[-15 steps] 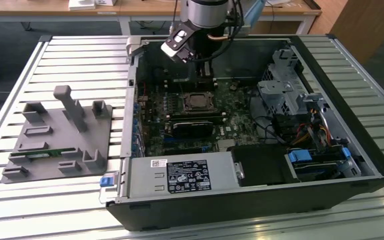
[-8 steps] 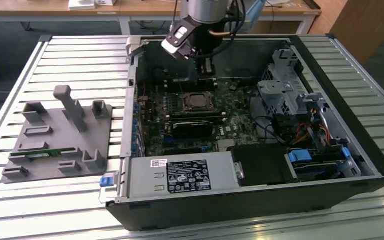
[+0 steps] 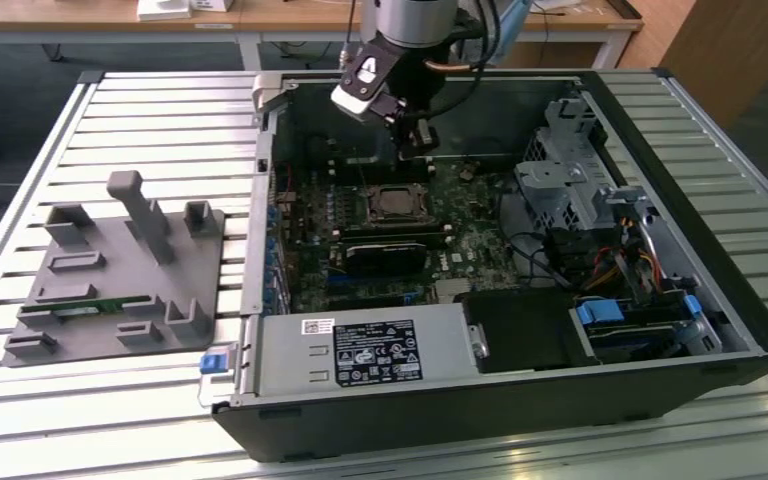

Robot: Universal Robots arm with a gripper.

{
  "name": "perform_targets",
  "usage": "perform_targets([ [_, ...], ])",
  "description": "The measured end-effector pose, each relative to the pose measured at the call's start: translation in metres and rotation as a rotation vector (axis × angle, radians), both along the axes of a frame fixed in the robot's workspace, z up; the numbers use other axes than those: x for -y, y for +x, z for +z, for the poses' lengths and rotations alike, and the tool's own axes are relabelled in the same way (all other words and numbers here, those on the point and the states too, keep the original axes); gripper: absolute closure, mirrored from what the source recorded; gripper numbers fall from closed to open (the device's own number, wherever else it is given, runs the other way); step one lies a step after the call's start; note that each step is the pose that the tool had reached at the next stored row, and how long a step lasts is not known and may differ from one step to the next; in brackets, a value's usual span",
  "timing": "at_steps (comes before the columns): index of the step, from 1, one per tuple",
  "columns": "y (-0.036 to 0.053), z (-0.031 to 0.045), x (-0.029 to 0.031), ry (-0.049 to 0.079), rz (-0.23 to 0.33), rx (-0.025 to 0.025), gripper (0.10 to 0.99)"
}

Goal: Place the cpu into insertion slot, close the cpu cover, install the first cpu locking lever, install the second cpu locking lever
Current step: 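Install the first cpu locking lever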

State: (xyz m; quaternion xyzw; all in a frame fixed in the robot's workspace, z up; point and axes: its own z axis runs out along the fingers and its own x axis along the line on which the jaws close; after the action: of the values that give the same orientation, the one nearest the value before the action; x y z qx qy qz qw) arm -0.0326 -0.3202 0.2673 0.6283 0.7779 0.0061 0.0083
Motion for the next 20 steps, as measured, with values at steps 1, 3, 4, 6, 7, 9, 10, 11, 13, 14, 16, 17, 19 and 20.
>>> perform_targets([
  [1,0.0,0.0,0.0,0.0,0.017,0.0,0.98],
  [3,0.0,0.0,0.0,0.0,0.053,0.0,0.98],
  [4,0.0,0.0,0.0,0.0,0.072,0.0,0.98],
  [6,0.0,0.0,0.0,0.0,0.109,0.0,0.98],
  [7,0.0,0.0,0.0,0.0,0.127,0.0,0.98],
  [9,0.0,-0.0001,0.0,0.0,0.163,0.0,0.98],
  [10,0.0,-0.0001,0.0,0.0,0.181,0.0,0.98],
  [11,0.0,-0.0001,0.0,0.0,0.199,0.0,0.98],
  [13,0.0,-0.0001,0.0,0.0,0.236,0.0,0.98],
  [14,0.0,-0.0001,0.0,0.0,0.254,0.0,0.98],
  [16,0.0,-0.0001,0.0,0.0,0.288,0.0,0.98],
  [17,0.0,-0.0001,0.0,0.0,0.306,0.0,0.98],
  [19,0.0,-0.0001,0.0,0.0,0.343,0.0,0.98],
  [20,0.0,-0.0001,0.0,0.0,0.361,0.0,0.98],
])
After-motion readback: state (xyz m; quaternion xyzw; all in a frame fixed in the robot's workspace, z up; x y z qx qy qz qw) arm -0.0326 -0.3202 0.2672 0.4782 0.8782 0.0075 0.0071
